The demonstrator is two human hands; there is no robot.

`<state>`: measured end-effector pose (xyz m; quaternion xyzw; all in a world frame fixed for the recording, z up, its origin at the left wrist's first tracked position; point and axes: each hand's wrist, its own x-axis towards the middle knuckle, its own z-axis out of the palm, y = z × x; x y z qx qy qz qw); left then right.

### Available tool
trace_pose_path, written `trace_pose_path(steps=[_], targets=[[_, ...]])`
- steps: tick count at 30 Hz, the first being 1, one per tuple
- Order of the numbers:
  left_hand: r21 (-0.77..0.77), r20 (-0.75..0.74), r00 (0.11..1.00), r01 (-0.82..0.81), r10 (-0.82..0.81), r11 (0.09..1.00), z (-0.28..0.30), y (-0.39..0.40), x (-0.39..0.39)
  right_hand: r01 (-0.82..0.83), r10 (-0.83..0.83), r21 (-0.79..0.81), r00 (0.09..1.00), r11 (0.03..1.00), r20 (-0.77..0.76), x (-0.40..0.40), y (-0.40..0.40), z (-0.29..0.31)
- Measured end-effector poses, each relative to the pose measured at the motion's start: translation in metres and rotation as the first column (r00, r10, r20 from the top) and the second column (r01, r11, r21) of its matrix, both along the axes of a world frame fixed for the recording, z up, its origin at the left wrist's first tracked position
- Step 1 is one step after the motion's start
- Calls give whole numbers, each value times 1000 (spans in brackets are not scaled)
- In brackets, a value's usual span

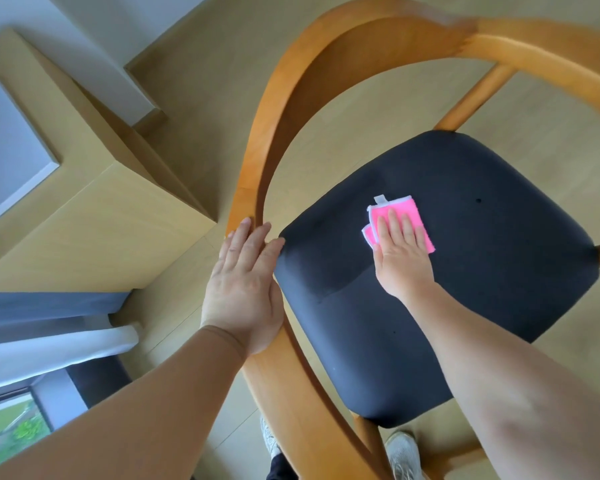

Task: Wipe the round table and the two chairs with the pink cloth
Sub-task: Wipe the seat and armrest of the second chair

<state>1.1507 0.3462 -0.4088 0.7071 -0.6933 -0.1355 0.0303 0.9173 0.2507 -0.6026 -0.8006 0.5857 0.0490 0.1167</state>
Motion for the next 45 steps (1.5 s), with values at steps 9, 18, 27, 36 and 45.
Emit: trace_pose_path(steps=[9,18,27,36,45], targets=[[-26,79,960,270,-268,962,0,-4,4,-292,290,77,956,953,37,36,82,0],[24,120,843,526,-525,850,-4,-16,8,-536,531,87,844,840,78,27,133,12],[10,161,822,552,-547,833,-11,-18,10,-550,552,55,833,833,-23,-13,97,10],[-4,150,822,557,-550,831,-16,-16,12,169,-164,100,985,980,-62,-84,17,5],[49,171,818,550,-550,833,-14,-16,12,58,-55,51,997,997,-52,-51,77,3]])
